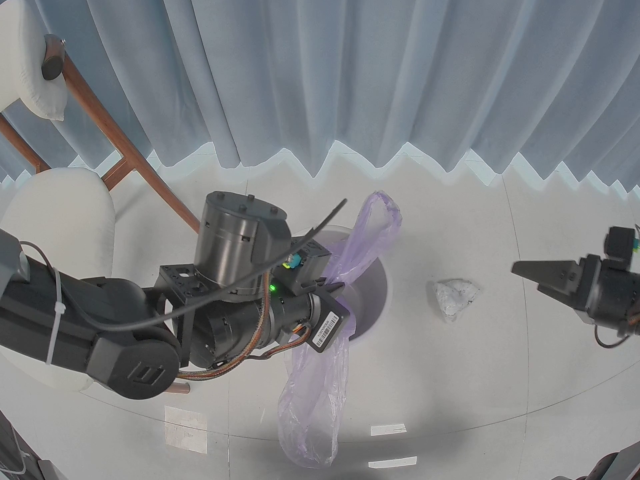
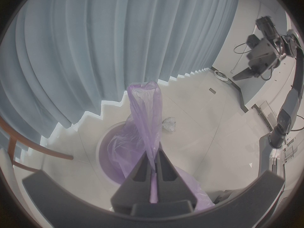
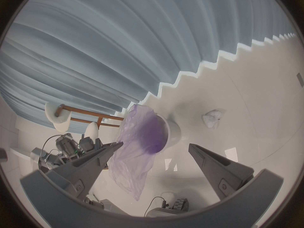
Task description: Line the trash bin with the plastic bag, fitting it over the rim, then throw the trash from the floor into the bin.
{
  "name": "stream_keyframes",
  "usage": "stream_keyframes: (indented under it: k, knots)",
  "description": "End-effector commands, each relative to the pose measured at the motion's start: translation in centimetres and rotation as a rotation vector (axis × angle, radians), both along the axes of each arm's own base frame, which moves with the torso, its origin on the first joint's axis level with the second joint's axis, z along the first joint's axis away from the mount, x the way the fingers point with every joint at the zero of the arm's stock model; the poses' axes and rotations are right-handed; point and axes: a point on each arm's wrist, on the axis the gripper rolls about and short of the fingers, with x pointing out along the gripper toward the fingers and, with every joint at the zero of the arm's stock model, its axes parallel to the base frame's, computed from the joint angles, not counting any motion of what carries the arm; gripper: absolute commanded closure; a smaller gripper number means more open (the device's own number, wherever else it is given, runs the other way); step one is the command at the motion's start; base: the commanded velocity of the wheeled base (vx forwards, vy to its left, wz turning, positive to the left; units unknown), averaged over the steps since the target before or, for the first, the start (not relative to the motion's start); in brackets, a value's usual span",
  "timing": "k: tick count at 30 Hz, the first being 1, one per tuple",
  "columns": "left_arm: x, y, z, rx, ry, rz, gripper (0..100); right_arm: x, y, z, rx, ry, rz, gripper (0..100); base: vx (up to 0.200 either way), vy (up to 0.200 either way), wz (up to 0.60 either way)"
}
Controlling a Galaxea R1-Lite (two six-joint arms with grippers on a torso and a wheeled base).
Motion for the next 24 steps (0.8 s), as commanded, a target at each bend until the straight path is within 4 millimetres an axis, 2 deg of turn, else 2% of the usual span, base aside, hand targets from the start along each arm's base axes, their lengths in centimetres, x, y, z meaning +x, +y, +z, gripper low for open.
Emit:
stream_keyframes:
  k: [1, 2, 8, 10, 13, 15, 16, 24]
  knots:
    - [-0.4, -0.3, -0.3, 0.003, 0.008, -0.001, 100, 5.6, 3.7, -0.9, -0.024, 0.115, 0.042, 0, 0.0, 0.0, 0.0]
    - [-0.4, -0.2, -0.5, 0.01, 0.014, 0.001, 100, 6.5, 4.4, -0.8, -0.022, 0.12, 0.049, 0, 0.0, 0.0, 0.0]
    - [-0.5, -0.4, -0.6, 0.013, 0.015, -0.003, 100, 8.2, 7.0, -2.2, -0.051, 0.164, 0.104, 0, 0.0, 0.0, 0.0]
    - [-0.6, -0.3, -0.7, 0.015, 0.018, -0.003, 100, 8.4, 7.3, -2.4, -0.054, 0.166, 0.112, 0, 0.0, 0.0, 0.0]
    - [-0.5, -0.3, -0.8, 0.016, 0.018, -0.001, 100, 9.9, 8.5, -2.5, -0.05, 0.165, 0.118, 0, 0.0, 0.0, 0.0]
    - [-0.5, -0.3, -0.8, 0.016, 0.018, -0.001, 100, 9.9, 8.5, -2.5, -0.05, 0.165, 0.118, 0, 0.0, 0.0, 0.0]
    - [-0.5, -0.3, -0.8, 0.016, 0.018, -0.001, 100, 11.3, 9.3, -2.6, -0.05, 0.162, 0.119, 0, 0.0, 0.0, 0.0]
    - [-0.5, -0.4, -1.0, 0.022, 0.023, -0.001, 100, 14.8, 11.1, -2.5, -0.048, 0.133, 0.083, 0, 0.0, 0.0, 0.0]
